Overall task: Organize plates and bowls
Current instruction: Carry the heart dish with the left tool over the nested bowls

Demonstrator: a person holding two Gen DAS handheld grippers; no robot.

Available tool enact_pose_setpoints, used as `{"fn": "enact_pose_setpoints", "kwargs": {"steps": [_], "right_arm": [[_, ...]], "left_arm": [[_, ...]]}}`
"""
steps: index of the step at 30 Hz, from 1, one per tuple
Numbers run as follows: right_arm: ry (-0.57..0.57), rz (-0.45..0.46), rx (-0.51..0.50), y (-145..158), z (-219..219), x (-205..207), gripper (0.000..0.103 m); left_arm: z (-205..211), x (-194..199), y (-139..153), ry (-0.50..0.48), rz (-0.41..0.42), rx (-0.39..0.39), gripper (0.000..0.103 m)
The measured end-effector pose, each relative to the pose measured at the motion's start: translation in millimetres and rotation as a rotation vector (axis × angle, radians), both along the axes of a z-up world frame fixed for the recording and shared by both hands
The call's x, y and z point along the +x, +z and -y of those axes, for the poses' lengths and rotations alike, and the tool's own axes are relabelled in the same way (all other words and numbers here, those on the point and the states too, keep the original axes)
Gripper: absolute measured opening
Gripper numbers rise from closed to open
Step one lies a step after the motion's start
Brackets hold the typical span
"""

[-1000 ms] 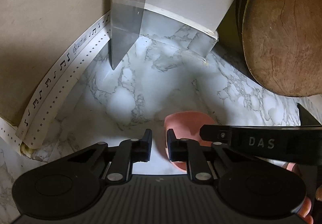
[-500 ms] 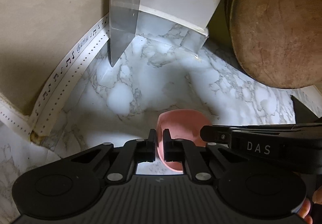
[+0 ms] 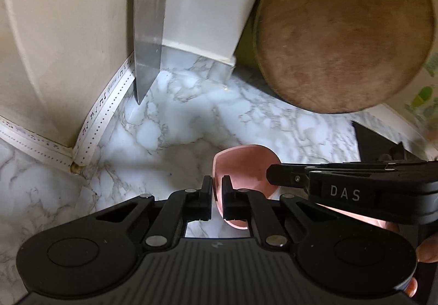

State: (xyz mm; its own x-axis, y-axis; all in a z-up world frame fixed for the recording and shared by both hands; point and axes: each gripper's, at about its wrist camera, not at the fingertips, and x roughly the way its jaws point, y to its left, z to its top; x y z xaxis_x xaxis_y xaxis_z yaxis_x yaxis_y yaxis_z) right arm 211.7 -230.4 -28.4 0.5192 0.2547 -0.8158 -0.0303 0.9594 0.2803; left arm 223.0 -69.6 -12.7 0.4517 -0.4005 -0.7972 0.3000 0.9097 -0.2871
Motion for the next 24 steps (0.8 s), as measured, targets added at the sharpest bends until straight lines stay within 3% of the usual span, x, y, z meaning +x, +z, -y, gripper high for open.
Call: {"fn": "enact_pose_setpoints", "kwargs": {"steps": [14,24], "right_arm": [[0.019,0.048,-0.004,39,-8,-79,0.008],[0.038,0.014,-0.009,28,-20,-118,0.009]], "left_arm": [[-17,-63,36,-0.080,0.027,-0.005,0.006],[-31,-95,22,-0.124,-0.039,0.004,0.006]]}}
